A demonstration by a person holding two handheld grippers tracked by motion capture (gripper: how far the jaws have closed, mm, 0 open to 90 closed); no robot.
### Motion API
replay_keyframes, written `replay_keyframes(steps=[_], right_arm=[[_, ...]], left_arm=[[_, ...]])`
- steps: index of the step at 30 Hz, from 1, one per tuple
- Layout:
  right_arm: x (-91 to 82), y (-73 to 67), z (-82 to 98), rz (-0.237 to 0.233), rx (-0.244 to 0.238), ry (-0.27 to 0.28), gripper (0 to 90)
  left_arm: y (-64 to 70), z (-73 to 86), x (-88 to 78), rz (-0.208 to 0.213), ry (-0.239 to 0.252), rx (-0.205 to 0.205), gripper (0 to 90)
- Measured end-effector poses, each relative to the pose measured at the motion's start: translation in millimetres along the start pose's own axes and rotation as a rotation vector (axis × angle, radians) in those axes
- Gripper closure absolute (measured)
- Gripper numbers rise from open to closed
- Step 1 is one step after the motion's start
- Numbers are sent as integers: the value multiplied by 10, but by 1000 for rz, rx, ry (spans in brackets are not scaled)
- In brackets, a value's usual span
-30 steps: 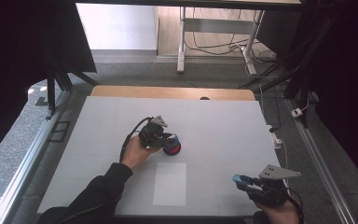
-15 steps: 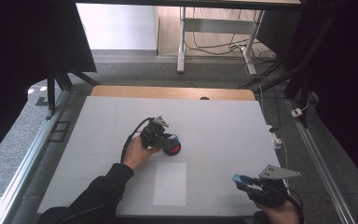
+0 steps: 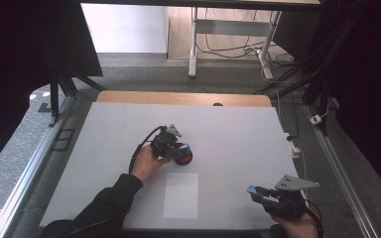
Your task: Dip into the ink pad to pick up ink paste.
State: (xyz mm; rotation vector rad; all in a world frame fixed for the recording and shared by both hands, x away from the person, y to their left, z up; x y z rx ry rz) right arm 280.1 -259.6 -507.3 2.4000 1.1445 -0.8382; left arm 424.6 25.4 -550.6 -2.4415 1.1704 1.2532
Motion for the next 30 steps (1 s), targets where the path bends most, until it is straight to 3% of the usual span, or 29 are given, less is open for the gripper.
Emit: replay_keyframes(steps=[10, 15, 24, 30], right_arm=[[4, -5, 3, -2, -5, -8, 681], [7, -7, 4, -3, -5, -10, 681], [12, -9, 4, -2, -9, -12, 681], [11, -10, 4, -1, -10, -12, 681]], left_arm=[[74, -3, 11, -79, -17, 72, 705], [93, -5, 15, -98, -23, 83, 705], [77, -11, 19, -77, -17, 42, 705], [5, -5, 11, -12, -3, -31, 705]])
Point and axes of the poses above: each handheld gripper's, and its own axes: x roughly forward along the jaws, z roughly out of its underside, y roughly to its right, the point moved 8 cm from there along x, roughly forward along the jaws, and after that the axes turned 10 degrees about -x, right-handed, at the moved point
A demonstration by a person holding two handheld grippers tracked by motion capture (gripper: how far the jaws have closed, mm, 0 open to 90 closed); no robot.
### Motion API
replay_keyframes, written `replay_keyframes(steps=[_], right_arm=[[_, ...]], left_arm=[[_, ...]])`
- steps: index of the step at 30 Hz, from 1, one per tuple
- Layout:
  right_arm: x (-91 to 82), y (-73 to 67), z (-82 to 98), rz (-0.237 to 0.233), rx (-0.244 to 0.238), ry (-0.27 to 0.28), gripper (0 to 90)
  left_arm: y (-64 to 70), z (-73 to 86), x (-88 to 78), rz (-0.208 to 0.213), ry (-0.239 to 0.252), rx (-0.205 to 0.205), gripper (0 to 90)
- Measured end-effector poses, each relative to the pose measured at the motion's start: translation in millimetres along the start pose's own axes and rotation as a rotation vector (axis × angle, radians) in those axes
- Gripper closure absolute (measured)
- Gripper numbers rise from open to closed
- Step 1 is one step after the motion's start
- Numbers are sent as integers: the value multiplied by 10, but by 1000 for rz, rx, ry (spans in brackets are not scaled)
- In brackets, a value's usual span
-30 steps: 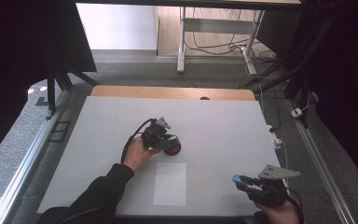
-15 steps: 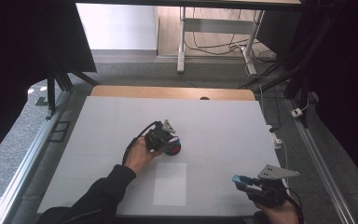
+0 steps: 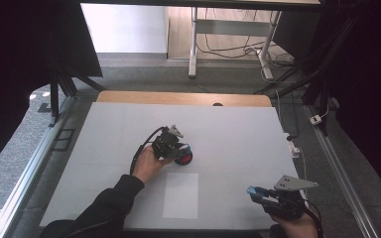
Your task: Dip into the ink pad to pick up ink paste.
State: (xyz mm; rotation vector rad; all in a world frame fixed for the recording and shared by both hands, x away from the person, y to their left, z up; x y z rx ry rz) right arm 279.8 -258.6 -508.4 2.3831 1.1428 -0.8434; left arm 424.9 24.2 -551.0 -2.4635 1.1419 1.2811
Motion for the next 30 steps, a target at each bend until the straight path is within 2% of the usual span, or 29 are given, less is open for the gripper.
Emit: replay_keyframes(steps=[5, 8, 14, 19, 23, 27, 30], right_arm=[[-1, 0, 0, 0, -1, 0, 681], [-1, 0, 0, 0, -1, 1, 681], [-8, 1, 0, 3, -1, 0, 681], [-9, 0, 0, 1, 1, 6, 680], [-10, -2, 0, 0, 0, 5, 680], [-10, -2, 1, 2, -2, 1, 680], [-10, -2, 2, 2, -2, 0, 680]], left_arm=[[-43, 11, -6, 40, 18, -36, 704], [-43, 26, -8, 45, 42, -20, 703], [-84, 24, -41, 67, 56, -49, 700], [-100, -48, -160, 112, 102, -99, 701], [-78, -109, -273, 144, 126, -109, 700], [-64, -131, -305, 151, 129, -107, 700], [-76, -110, -265, 144, 116, -108, 700]])
Point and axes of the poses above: each handheld gripper's, and its own axes: x roughly forward along the jaws, z roughly out of its underside, y roughly to its right, the point moved 8 cm from there along x, roughly forward along the jaws, and after that the axes turned 10 degrees about -x, right-handed, at the moved point
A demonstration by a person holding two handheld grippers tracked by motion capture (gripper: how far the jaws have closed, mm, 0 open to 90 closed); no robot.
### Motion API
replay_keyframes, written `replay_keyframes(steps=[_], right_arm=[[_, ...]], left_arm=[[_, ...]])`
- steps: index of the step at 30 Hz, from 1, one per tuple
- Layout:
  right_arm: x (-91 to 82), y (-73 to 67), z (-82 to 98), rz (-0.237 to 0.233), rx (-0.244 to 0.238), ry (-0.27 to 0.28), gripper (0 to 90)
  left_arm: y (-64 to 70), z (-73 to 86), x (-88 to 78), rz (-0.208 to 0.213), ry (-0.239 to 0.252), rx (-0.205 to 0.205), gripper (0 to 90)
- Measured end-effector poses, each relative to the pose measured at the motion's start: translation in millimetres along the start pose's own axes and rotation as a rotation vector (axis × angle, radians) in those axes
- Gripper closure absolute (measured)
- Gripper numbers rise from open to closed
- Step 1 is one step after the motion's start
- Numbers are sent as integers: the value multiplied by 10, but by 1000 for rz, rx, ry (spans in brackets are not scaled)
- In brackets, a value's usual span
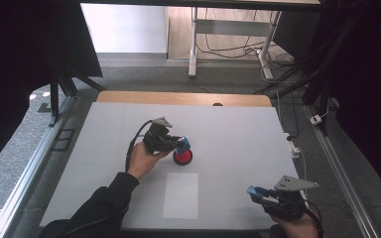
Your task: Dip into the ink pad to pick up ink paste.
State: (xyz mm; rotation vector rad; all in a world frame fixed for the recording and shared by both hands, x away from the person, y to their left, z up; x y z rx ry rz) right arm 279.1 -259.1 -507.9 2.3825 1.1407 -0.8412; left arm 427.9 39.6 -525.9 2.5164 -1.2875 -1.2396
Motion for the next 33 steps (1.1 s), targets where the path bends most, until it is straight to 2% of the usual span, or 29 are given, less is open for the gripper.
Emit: replay_keyframes(steps=[18, 24, 33], right_arm=[[1, 2, 3, -2, 1, 0, 680], [1, 2, 5, -2, 2, -1, 680], [3, -4, 4, -6, 2, -2, 680]], left_arm=[[-143, 137, 186, -31, -59, -31, 700], [-152, 136, 201, -31, -61, -40, 701], [-92, 141, 216, -84, -82, 19, 703]])
Point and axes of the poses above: each handheld gripper's, and its own axes: x roughly forward along the jaws, z roughly out of its underside, y roughly to its right, the point moved 8 cm from there along x, roughly forward along the jaws, and after that the axes turned 10 degrees about -x, right-handed, at the moved point
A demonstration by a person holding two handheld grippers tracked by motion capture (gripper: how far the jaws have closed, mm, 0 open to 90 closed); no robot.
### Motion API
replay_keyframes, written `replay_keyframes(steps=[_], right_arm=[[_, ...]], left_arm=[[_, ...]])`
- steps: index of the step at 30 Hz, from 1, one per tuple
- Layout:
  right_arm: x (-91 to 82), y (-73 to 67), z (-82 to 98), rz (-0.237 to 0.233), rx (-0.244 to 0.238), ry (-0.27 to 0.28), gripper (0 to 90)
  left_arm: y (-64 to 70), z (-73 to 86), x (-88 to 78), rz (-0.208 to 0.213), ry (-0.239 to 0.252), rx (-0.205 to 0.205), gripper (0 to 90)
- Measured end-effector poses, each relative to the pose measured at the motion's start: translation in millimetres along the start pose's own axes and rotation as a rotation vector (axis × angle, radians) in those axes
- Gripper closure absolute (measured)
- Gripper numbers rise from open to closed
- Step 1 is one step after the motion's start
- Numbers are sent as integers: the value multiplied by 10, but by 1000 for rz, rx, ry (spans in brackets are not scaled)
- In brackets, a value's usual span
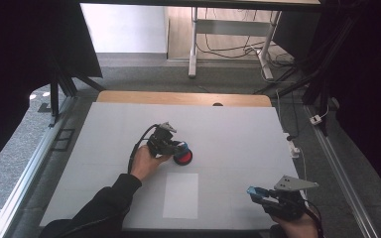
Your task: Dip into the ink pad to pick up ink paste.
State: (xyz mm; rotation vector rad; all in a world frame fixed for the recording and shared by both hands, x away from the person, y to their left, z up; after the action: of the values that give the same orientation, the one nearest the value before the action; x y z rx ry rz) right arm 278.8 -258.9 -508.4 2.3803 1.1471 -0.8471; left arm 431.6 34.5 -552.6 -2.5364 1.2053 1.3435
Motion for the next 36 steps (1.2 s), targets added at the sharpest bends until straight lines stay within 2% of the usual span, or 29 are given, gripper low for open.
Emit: replay_keyframes(steps=[4, 5, 10, 14, 16, 24, 32, 36], right_arm=[[0, 0, 1, -1, -2, -1, 680], [0, -1, 0, -1, -2, -1, 680], [1, -4, 0, -2, -7, 1, 679], [1, -6, 0, -2, -8, 1, 679], [0, -6, 0, -2, -9, 1, 679], [0, -17, -3, -5, -11, 2, 679], [-4, -16, 1, -5, -9, 0, 679], [0, -22, 0, -8, -13, -2, 679]], left_arm=[[39, 3, 5, -42, -8, 43, 703], [53, 6, 5, -61, -14, 65, 703], [119, 9, 18, -124, -22, 114, 703], [163, 9, 29, -168, -30, 145, 703], [171, 9, 32, -173, -32, 145, 703], [113, 9, 19, -123, -29, 89, 703], [30, 9, 8, -39, -8, 9, 703], [11, 19, 1, -18, 3, 4, 702]])
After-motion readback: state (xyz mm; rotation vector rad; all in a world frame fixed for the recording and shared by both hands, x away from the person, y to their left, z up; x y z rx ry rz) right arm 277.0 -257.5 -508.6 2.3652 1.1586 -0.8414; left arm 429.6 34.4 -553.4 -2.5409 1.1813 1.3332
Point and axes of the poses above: each handheld gripper's, and its own axes: x roughly forward along the jaws, z roughly out of its underside, y roughly to its right, the point moved 8 cm from there along x, roughly forward along the jaws, and after that the axes turned 10 degrees about -x, right-handed, at the moved point
